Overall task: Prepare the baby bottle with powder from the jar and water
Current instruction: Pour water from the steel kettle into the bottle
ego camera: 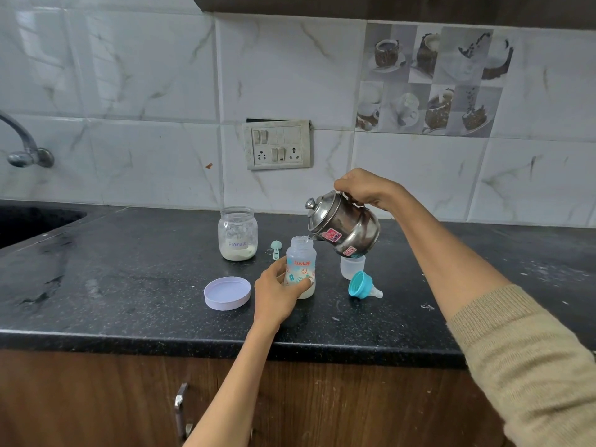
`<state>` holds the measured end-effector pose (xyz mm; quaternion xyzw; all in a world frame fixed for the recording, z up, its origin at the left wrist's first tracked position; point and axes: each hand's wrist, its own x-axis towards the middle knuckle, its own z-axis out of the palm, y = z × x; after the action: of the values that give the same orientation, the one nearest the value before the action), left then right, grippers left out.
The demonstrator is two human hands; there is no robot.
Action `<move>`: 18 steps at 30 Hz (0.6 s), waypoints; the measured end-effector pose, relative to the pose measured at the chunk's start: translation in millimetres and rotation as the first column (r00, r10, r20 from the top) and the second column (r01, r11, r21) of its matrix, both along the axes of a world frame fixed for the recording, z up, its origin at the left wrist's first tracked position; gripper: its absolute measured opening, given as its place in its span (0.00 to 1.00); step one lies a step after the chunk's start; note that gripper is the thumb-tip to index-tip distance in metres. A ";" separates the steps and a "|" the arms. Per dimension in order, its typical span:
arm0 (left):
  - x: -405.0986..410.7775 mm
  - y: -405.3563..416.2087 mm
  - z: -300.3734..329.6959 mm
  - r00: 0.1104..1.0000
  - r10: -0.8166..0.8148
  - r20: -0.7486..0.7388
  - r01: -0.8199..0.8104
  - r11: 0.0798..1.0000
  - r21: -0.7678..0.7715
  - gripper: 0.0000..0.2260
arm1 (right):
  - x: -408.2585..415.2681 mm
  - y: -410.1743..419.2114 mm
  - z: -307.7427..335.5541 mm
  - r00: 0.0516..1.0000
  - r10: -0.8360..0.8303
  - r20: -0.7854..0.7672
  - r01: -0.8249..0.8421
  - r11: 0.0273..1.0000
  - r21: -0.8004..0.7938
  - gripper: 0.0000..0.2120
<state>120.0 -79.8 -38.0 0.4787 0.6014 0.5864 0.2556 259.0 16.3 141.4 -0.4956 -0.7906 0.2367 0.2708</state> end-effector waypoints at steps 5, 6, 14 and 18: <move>-0.3 -0.8 0.3 1.000 0.002 0.000 -0.002 1.000 -0.003 0.30 | 0.4 0.2 -0.4 1.000 -0.002 -0.001 0.002 1.000 -0.001 0.18; -0.2 -1.0 0.5 1.000 0.001 0.000 -0.001 1.000 -0.001 0.30 | 0.2 0.1 -0.3 1.000 -0.007 0.003 0.007 1.000 -0.001 0.17; -0.5 -0.7 -0.1 1.000 -0.006 -0.002 0.006 1.000 0.006 0.29 | -0.9 -1.4 1.5 1.000 -0.019 0.018 0.019 1.000 -0.001 0.17; -0.1 -1.1 0.5 1.000 -0.005 -0.006 0.005 1.000 0.010 0.29 | -0.8 -2.1 1.6 1.000 -0.008 0.005 0.008 1.000 0.002 0.18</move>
<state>119.9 -80.9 -37.5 0.4832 0.5979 0.5875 0.2527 258.3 14.1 143.0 -0.4990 -0.7895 0.2338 0.2703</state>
